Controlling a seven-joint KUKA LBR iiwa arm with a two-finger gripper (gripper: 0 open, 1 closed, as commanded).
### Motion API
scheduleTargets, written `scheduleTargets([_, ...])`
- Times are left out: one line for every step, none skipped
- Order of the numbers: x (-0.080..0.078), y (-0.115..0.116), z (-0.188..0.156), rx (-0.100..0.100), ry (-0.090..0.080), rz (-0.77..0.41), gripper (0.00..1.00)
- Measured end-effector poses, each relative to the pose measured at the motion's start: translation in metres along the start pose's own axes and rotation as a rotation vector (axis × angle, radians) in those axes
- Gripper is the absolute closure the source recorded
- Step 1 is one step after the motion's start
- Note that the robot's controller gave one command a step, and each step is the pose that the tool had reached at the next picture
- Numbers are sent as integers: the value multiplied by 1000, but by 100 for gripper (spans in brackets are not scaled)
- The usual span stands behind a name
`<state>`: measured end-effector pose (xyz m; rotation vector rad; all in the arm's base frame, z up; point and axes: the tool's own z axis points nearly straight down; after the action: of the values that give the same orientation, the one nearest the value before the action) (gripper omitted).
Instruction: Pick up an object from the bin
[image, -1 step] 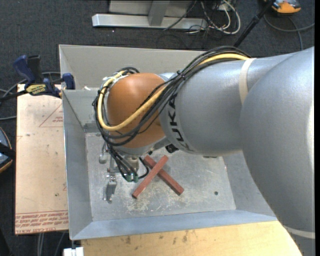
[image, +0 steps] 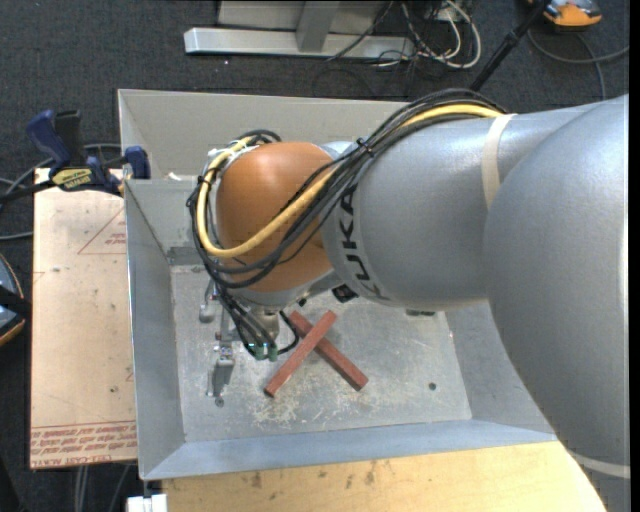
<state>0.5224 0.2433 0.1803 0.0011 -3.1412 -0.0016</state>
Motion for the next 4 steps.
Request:
scheduleTargets([-3,-2,-2,1,5,-2,0])
scheduleTargets([5,-32,26,-1,-6,21,0])
scheduleTargets([14,-38,40,4,11,22,0])
scheduleTargets([-9,-33,4,1,-3,-113,0])
